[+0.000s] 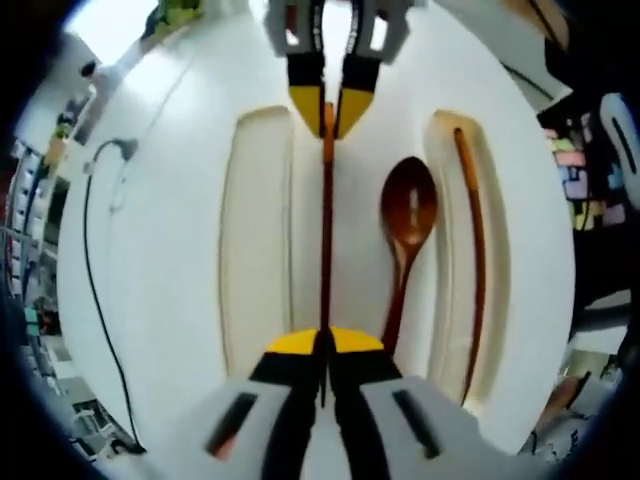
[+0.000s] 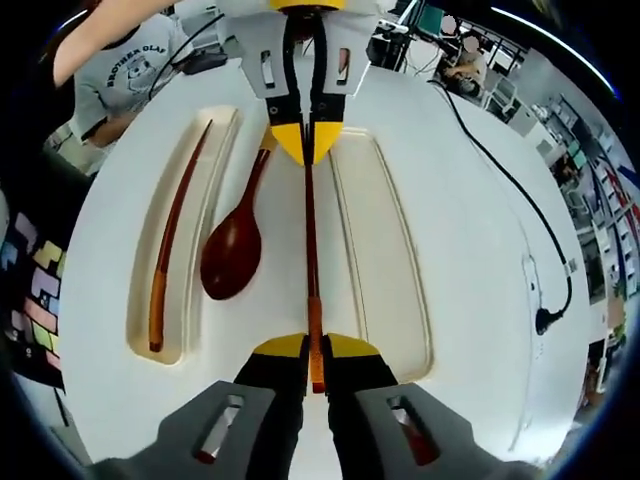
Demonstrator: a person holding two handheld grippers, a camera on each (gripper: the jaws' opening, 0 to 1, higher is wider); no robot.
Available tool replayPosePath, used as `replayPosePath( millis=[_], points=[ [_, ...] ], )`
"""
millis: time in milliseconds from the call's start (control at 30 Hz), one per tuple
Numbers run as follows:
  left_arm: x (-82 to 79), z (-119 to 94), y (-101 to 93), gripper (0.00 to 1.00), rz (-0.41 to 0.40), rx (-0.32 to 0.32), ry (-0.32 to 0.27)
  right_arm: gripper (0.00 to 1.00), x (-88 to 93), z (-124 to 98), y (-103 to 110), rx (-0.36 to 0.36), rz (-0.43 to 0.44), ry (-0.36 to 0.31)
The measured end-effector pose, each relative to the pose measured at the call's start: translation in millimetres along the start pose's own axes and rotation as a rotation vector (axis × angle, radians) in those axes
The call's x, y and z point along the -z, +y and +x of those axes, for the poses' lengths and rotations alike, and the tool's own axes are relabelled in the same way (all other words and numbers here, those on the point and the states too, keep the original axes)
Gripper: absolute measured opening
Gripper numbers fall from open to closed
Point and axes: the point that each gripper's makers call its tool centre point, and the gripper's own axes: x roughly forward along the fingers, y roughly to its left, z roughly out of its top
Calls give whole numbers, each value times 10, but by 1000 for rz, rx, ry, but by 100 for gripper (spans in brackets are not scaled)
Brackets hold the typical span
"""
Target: Arrange the utensils inside the cutlery case until each visible utensil rests in its matching compartment.
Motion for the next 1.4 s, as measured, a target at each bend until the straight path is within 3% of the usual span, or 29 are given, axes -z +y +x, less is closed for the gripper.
replayPosePath(
  millis=[167,333,667,800,1100,1400],
  points=[
    [11,-109,-33,2,18,-2,0,4,-81,-110,23,9,18,-28],
    [23,-265,-156,2,11,39,-10,4,-190,-252,70,14,52,-62],
    [-5,-421,-373,2,46,59,-10,4,-221,-334,241,-7,63,-87],
    [-5,-438,-474,2,72,66,-6,4,-219,-362,292,-13,69,-89],
    [89,-366,-734,2,98,102,1,4,-255,-307,638,-38,30,-76],
    [148,-305,-866,2,109,126,-7,4,-257,-245,855,-71,42,-49]
  ],
)
